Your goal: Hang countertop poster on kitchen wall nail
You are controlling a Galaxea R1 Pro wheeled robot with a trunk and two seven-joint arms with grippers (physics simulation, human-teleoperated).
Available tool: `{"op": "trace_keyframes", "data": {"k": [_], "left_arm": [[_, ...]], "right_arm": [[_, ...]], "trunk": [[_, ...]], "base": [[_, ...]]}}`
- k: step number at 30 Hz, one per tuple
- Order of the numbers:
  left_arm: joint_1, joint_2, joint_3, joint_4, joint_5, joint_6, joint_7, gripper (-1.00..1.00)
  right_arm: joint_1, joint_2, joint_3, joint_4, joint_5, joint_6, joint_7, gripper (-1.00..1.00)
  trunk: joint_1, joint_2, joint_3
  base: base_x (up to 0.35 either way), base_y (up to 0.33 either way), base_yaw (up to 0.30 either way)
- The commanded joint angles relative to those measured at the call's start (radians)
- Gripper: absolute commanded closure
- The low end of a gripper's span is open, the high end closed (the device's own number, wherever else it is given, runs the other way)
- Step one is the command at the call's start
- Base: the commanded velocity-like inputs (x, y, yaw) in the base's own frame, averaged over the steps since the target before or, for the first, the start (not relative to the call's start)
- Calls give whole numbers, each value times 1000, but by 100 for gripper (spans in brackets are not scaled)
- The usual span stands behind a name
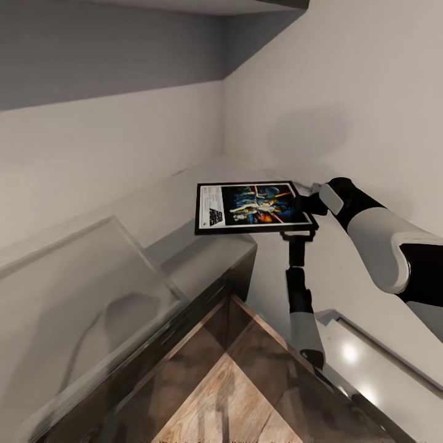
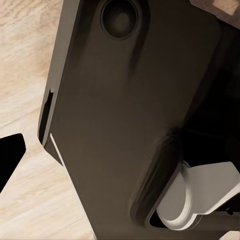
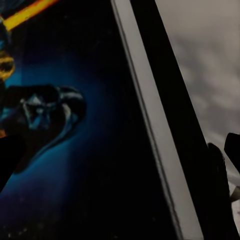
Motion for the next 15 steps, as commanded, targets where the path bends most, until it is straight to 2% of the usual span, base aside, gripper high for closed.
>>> {"op": "trace_keyframes", "data": {"k": [1,15], "left_arm": [[0,0,6,-1,-1,1,-5,-100],[0,-1,6,-1,-1,1,-6,-100]], "right_arm": [[0,0,-1,-1,-9,4,-6,-100],[0,0,-1,-1,-9,4,-6,-100]], "trunk": [[0,0,-1],[0,0,-4]], "base": [[0,0,0],[0,0,0]]}}
